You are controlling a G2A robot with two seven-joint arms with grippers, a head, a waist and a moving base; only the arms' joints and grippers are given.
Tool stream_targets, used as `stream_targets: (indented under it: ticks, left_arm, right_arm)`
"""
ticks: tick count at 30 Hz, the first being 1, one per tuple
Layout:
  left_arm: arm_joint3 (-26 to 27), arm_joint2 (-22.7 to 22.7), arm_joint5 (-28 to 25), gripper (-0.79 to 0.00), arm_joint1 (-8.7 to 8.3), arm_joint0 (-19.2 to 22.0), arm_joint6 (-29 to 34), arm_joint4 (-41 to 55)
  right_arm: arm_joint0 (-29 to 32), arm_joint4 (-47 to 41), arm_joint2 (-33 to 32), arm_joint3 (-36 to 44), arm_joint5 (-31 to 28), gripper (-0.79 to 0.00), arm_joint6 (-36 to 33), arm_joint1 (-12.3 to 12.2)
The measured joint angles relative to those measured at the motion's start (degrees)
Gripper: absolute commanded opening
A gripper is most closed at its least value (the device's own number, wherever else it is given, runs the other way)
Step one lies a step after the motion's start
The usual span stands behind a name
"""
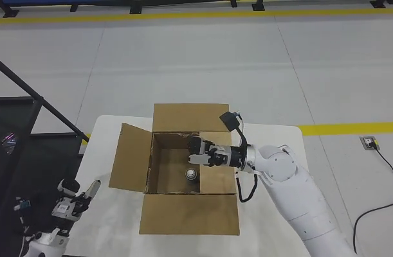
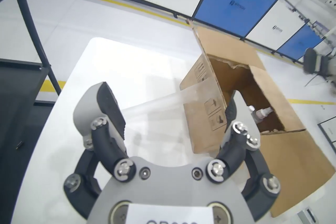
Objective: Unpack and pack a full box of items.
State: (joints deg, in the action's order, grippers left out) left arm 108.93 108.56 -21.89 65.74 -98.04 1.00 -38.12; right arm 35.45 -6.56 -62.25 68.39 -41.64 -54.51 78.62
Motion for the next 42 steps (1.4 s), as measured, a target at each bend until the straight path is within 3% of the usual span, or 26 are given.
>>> stream_targets:
  ticks: [4,7,13,19,37,42]
  left_arm:
    - [6.8,2.4,-4.0,0.0,-0.16,-2.8,3.0,3.9]
    - [11.8,1.7,-6.7,0.0,-0.32,-4.2,7.2,5.7]
    - [16.8,-6.3,-6.0,0.0,-0.72,-0.9,18.3,8.6]
    - [15.8,-16.8,1.2,0.0,-0.68,7.4,25.8,7.5]
    - [15.8,-16.4,0.6,0.0,-0.68,6.8,25.6,7.6]
    - [12.1,-19.6,1.7,0.0,-0.8,11.4,31.5,12.8]
  right_arm:
    - [3.2,2.2,-2.0,3.6,-4.1,0.0,1.5,-0.9]
    - [6.2,2.9,-3.9,7.2,-7.7,0.0,0.3,-1.9]
    - [12.0,6.0,-7.8,15.0,-8.9,0.0,0.8,-4.3]
    - [15.1,6.9,-9.5,19.6,-6.0,0.0,-2.1,-6.9]
    - [15.0,6.9,-9.4,19.5,-6.2,0.0,-1.9,-6.9]
    - [17.9,7.9,-11.7,21.1,-4.8,0.0,4.5,-7.1]
